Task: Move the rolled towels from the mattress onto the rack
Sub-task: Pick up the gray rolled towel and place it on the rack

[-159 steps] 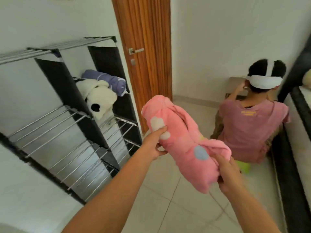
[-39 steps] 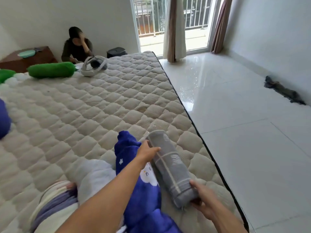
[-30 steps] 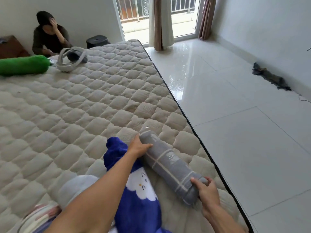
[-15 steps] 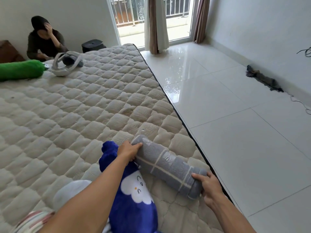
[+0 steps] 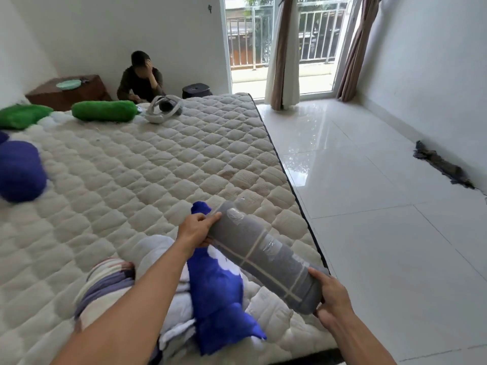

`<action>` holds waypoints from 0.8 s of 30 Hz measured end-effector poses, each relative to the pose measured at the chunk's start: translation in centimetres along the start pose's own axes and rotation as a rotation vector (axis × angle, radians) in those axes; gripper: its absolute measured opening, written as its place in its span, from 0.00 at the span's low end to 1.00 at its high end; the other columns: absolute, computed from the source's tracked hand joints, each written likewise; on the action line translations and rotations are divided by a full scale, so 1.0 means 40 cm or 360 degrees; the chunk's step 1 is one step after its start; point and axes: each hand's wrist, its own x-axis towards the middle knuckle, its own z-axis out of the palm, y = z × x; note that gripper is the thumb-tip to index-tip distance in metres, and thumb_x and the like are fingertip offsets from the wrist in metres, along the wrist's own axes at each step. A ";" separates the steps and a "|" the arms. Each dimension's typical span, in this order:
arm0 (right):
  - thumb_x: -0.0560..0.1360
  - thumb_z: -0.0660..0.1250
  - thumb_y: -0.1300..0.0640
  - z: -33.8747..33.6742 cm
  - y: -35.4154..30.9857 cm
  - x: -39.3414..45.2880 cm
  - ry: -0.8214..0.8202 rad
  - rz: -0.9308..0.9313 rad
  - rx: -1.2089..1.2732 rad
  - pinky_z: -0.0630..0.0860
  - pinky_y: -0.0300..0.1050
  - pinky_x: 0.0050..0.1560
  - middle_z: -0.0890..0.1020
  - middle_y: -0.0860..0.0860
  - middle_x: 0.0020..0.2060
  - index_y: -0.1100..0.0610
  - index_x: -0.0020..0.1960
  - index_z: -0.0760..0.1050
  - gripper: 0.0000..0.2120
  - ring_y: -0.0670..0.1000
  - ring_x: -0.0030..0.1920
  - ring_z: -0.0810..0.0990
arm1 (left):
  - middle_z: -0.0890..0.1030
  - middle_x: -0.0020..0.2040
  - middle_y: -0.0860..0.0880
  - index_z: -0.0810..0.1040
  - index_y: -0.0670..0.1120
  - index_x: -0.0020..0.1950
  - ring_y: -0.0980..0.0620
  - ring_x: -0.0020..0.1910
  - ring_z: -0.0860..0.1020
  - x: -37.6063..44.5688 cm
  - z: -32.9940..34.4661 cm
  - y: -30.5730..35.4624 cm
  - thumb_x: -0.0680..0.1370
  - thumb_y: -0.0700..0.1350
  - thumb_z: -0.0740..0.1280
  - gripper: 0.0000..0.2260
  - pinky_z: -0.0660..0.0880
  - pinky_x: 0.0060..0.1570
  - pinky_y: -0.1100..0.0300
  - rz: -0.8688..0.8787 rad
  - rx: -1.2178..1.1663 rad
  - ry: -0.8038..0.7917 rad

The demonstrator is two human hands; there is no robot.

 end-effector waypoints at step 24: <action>0.73 0.69 0.59 0.053 0.424 -0.689 -0.1928 0.0301 -0.1421 0.76 0.58 0.55 0.81 0.53 0.50 0.56 0.54 0.78 0.09 0.54 0.49 0.79 | 0.76 0.50 0.46 0.74 0.47 0.47 0.46 0.48 0.75 -1.464 -0.132 -0.509 0.77 0.42 0.67 0.02 0.76 0.42 0.47 -0.0658 -0.1666 0.2501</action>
